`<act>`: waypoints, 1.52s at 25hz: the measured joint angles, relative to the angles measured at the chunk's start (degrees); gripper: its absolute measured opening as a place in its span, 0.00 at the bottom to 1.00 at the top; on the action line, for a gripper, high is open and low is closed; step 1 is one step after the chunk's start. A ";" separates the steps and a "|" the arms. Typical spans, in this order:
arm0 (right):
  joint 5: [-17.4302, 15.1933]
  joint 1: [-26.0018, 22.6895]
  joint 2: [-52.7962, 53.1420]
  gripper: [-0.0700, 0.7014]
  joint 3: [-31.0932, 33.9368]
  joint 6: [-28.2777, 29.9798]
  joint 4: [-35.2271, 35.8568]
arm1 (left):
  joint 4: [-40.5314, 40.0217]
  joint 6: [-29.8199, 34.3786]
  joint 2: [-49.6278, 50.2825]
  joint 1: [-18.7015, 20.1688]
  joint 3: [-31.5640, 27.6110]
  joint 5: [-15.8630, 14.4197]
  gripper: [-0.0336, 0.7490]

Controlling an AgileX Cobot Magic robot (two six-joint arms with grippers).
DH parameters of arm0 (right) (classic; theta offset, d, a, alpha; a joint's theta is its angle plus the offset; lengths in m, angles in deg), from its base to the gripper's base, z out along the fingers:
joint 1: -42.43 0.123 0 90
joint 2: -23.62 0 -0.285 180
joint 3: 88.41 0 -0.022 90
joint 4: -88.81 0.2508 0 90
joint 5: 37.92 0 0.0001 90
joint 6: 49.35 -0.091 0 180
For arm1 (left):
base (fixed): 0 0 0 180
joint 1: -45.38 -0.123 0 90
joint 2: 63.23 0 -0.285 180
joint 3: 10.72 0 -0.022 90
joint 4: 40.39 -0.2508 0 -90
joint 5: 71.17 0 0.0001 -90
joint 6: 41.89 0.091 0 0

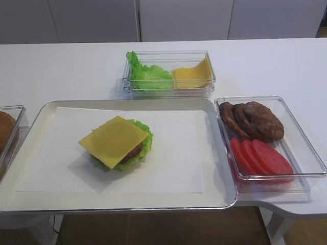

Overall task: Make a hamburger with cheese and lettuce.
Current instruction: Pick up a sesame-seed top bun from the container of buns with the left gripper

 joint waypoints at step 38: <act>0.00 0.00 0.00 0.25 0.00 0.00 0.00 | 16.83 14.78 29.35 -29.18 6.52 1.72 0.61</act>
